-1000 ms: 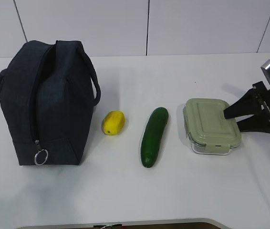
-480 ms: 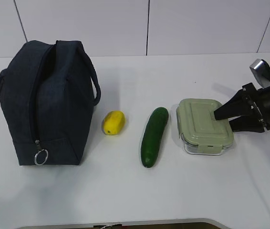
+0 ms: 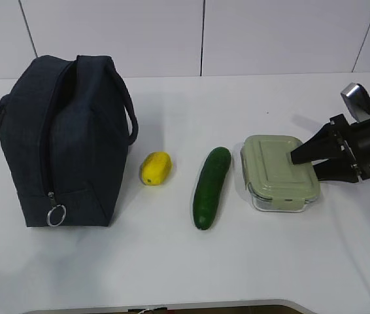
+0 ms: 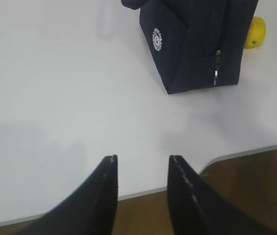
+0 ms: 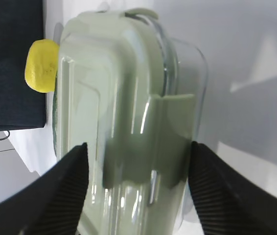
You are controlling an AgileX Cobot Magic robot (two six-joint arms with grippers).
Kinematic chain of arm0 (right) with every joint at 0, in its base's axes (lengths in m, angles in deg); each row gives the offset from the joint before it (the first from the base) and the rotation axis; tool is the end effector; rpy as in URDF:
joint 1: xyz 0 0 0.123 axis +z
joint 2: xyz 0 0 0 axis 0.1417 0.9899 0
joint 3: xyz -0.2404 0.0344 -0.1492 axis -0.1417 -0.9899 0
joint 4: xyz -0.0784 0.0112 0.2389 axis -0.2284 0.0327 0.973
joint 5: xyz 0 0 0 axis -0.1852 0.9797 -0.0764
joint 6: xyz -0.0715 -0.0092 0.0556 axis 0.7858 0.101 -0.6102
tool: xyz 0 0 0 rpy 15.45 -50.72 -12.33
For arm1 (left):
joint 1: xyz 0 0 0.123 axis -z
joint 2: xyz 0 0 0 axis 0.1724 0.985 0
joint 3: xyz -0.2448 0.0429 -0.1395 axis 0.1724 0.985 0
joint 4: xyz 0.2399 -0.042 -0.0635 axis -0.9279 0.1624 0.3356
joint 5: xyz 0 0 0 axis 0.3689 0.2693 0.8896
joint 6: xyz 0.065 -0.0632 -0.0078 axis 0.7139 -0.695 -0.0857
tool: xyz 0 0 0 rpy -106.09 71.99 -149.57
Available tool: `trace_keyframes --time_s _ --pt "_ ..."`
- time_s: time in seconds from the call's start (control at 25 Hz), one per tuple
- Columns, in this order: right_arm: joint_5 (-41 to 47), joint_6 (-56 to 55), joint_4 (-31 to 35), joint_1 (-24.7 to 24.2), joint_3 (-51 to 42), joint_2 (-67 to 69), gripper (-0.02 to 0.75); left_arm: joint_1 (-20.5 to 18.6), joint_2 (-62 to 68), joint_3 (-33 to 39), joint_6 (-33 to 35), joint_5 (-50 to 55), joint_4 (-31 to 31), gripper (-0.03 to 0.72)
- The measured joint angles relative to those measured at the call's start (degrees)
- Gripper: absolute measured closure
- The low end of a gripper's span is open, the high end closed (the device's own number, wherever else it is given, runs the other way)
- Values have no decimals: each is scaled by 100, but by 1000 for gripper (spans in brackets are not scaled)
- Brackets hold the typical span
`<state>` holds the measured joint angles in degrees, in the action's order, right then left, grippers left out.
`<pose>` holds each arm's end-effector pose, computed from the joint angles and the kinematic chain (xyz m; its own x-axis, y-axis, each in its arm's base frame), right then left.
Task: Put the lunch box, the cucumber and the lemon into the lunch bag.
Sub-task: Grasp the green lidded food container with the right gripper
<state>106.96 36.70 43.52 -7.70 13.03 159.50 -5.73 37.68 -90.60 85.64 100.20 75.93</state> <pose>0.3788 -0.0299 0.1404 -0.9667 0.0952 -0.2374 -0.1335 0.6037 0.7859 -0.0067 -0.0068 0.2747 -0.4959 0.0849 -0.8642 0.1663 0.9861 0.0014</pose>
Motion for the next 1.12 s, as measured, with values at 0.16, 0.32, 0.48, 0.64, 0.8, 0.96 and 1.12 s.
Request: trace_keyframes --time_s 0.16,0.32,0.48,0.64,0.8,0.96,1.12 --pt "-8 11 13 0 0 0 229 0 0 0 0 0 0 446" --pt "-8 19 45 4 0 90 229 0 0 0 0 0 0 446" --pt "-8 19 79 13 0 133 229 0 0 0 0 0 0 446" --pt "-8 19 90 25 5 155 229 0 0 0 0 0 0 446" --pt "-8 22 102 192 13 159 229 0 0 0 0 0 0 446" --pt "-22 22 102 322 13 159 229 0 0 0 0 0 0 446" --pt "-22 22 102 337 13 159 246 0 0 0 0 0 0 446"
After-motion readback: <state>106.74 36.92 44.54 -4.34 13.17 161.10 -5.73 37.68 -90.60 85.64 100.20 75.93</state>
